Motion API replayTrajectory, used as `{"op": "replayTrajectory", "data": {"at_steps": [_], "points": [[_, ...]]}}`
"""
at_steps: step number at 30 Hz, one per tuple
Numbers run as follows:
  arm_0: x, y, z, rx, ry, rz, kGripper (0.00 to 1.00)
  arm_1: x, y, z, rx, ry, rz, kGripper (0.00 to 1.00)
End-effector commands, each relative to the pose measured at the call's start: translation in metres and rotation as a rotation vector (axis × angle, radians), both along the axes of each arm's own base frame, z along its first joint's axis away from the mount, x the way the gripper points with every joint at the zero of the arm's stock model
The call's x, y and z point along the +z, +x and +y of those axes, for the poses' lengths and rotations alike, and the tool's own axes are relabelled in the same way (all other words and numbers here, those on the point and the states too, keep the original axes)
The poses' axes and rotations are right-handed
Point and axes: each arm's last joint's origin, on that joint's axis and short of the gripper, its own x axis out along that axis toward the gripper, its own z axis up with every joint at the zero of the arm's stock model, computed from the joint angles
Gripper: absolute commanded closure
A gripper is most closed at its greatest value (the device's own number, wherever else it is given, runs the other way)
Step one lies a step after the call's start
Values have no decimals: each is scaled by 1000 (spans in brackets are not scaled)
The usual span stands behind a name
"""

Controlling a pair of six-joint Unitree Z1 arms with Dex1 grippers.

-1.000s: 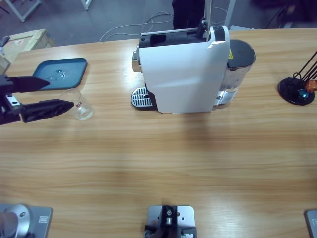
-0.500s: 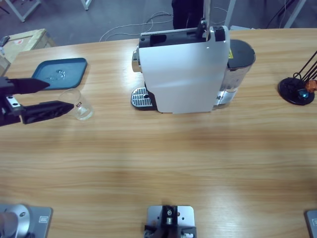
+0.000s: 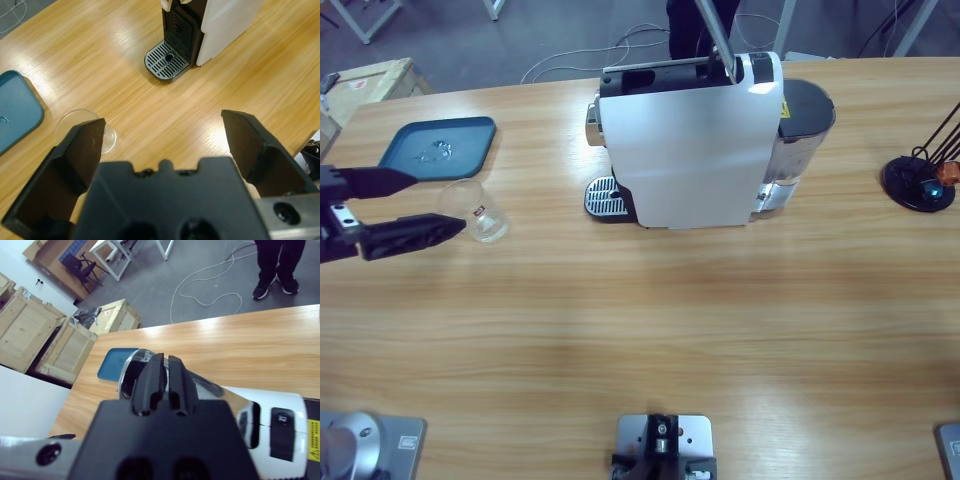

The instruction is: Pour coffee

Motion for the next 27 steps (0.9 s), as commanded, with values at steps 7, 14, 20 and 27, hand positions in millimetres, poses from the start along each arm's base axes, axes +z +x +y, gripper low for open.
{"op": "replayTrajectory", "data": {"at_steps": [7,14,20,27], "points": [[-7,-7,3,-8,10,33,13,-104,6,72,130,-187,137,1000],[-9,-8,5,-7,15,40,13,-139,11,81,135,-244,192,1000],[-10,-7,4,8,14,52,13,-197,21,71,80,-366,360,1000],[-11,-7,4,15,13,58,11,-214,21,66,57,-381,405,1000]]}}
